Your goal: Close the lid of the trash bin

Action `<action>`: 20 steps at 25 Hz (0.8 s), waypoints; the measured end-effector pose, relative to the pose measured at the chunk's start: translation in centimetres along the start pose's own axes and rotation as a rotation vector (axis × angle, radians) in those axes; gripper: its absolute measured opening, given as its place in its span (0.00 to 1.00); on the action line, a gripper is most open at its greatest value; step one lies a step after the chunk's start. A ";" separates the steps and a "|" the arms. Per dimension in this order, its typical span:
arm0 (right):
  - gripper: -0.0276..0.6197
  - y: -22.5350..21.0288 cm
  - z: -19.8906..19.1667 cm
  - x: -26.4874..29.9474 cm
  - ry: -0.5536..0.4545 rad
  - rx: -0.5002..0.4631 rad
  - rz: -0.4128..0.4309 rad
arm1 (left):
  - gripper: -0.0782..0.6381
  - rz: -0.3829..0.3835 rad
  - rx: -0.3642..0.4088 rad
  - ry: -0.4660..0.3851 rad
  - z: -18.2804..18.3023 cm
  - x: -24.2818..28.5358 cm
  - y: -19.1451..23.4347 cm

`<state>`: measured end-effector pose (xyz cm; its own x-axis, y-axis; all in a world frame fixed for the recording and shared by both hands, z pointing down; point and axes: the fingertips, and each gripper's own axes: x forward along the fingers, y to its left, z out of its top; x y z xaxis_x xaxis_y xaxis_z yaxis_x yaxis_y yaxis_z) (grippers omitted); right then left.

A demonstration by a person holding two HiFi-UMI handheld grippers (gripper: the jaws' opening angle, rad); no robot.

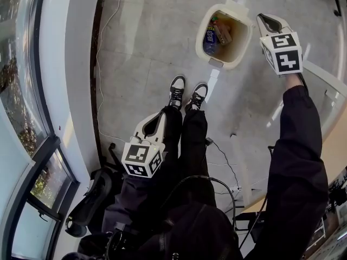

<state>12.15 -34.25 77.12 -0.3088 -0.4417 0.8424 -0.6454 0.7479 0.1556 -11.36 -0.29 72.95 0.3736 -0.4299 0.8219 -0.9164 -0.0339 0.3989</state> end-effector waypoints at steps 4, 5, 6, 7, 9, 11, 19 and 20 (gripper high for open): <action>0.05 4.7 -2.5 -0.4 0.027 -0.052 0.056 | 0.11 -0.003 0.007 0.004 -0.4 0.0 -0.1; 0.05 5.9 -3.2 -0.4 0.033 -0.057 0.069 | 0.11 -0.003 0.007 0.007 -0.5 0.0 -0.1; 0.05 7.0 -3.8 -0.3 0.039 -0.058 0.082 | 0.11 -0.002 0.008 0.009 -0.6 -0.1 -0.1; 0.05 8.0 -4.5 -0.2 0.046 -0.056 0.094 | 0.11 -0.002 0.008 0.010 -0.7 -0.1 -0.1; 0.05 9.8 -5.8 0.2 0.056 -0.045 0.114 | 0.11 -0.003 0.010 0.013 -1.0 -0.1 -0.1; 0.05 11.2 -6.9 0.8 0.064 -0.030 0.126 | 0.11 -0.006 0.010 0.016 -1.4 -0.1 -0.1; 0.05 15.5 -11.0 4.0 0.128 0.036 0.206 | 0.11 0.005 -0.009 0.035 -3.1 -0.1 0.9; 0.05 15.9 -11.5 4.4 0.135 0.046 0.212 | 0.11 0.006 -0.013 0.038 -3.3 0.0 1.1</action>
<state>8.60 -18.57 89.26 -0.3467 -0.2053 0.9152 -0.6082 0.7921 -0.0527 -11.93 2.69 74.73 0.3735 -0.3954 0.8392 -0.9168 -0.0195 0.3988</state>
